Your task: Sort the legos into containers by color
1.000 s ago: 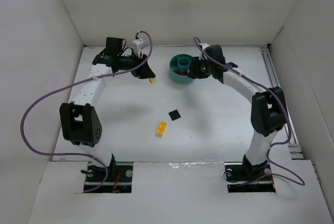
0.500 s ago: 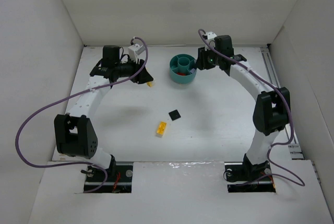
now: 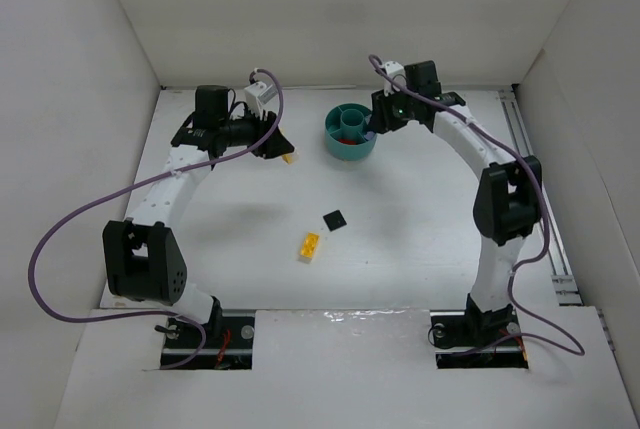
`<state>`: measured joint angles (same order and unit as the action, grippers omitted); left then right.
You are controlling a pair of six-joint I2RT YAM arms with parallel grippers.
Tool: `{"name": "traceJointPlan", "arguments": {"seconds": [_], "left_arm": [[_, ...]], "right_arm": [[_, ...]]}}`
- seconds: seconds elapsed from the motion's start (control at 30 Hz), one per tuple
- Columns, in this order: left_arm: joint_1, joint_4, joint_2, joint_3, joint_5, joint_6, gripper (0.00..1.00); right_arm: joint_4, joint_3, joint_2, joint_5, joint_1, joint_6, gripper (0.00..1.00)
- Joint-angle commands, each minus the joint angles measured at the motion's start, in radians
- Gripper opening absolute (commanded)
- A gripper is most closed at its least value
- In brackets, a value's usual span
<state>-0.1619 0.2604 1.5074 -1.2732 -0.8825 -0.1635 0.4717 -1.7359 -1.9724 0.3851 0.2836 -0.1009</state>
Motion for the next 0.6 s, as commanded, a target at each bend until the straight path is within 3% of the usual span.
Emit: {"name": "traceJointPlan", "arguments": {"seconds": [0.0,0.3,0.57], "left_arm": [[-0.002,-0.041,-0.05,0.005,-0.023,0.005,0.0],[-0.002,-0.041,-0.041,0.005,-0.023,0.005,0.0],[-0.002,-0.041,-0.03,-0.005,-0.023,0.005,0.0]], "right_arm": [[0.021,-0.059,-0.019,0.026,0.014,-0.04,0.11],[0.03,-0.109,-0.083,-0.002,0.025,-0.049,0.23],[0.021,-0.137,-0.112,-0.021,0.034,-0.049,0.44]]}}
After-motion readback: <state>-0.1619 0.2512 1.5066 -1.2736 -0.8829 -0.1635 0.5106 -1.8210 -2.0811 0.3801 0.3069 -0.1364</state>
